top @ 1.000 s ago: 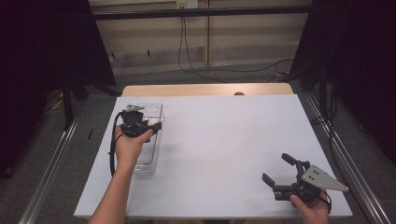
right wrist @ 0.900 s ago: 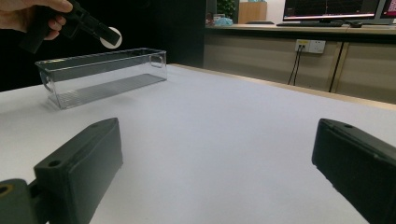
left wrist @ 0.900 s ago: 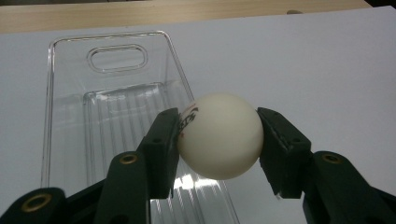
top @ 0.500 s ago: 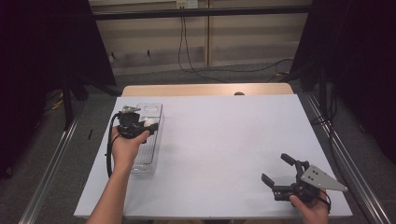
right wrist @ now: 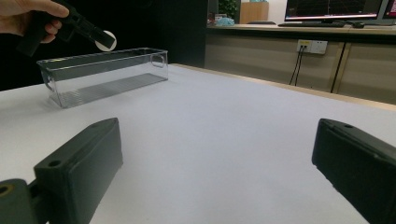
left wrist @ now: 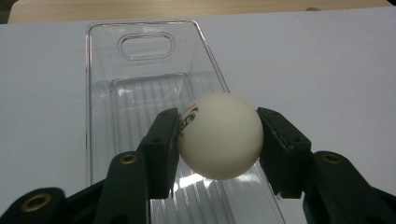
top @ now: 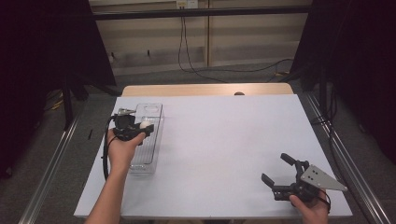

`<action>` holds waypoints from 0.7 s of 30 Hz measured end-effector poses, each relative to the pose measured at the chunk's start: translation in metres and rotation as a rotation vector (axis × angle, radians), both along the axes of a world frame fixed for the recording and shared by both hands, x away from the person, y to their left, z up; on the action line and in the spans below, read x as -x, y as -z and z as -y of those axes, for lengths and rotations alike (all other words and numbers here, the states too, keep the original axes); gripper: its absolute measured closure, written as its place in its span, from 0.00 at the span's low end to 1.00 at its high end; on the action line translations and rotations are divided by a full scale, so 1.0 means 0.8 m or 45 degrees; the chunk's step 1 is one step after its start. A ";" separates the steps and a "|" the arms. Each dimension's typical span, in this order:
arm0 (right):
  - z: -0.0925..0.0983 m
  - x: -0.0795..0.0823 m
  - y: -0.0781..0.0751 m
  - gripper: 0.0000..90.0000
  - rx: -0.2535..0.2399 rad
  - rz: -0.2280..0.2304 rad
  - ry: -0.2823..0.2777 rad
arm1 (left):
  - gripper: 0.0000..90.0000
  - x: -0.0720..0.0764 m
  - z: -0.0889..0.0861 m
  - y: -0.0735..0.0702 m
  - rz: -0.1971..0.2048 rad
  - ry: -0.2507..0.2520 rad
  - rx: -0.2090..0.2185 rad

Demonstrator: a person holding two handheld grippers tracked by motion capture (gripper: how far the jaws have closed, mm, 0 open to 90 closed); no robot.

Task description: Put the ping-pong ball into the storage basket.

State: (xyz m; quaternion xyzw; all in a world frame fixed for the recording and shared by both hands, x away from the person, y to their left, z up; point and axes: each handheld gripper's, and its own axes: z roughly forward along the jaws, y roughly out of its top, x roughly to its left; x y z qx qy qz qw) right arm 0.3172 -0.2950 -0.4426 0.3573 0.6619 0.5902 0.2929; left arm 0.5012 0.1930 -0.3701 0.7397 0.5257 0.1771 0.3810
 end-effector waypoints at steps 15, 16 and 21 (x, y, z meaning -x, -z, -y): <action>0.000 0.000 0.000 0.01 0.000 -0.002 -0.001 | 0.57 0.004 -0.007 0.009 0.001 -0.024 -0.014; 0.000 0.000 0.000 0.01 -0.004 -0.005 0.001 | 0.57 0.003 -0.008 0.009 -0.002 -0.019 -0.014; 0.000 0.000 0.000 0.01 0.000 -0.003 -0.002 | 0.56 0.006 -0.009 0.014 0.004 -0.026 -0.011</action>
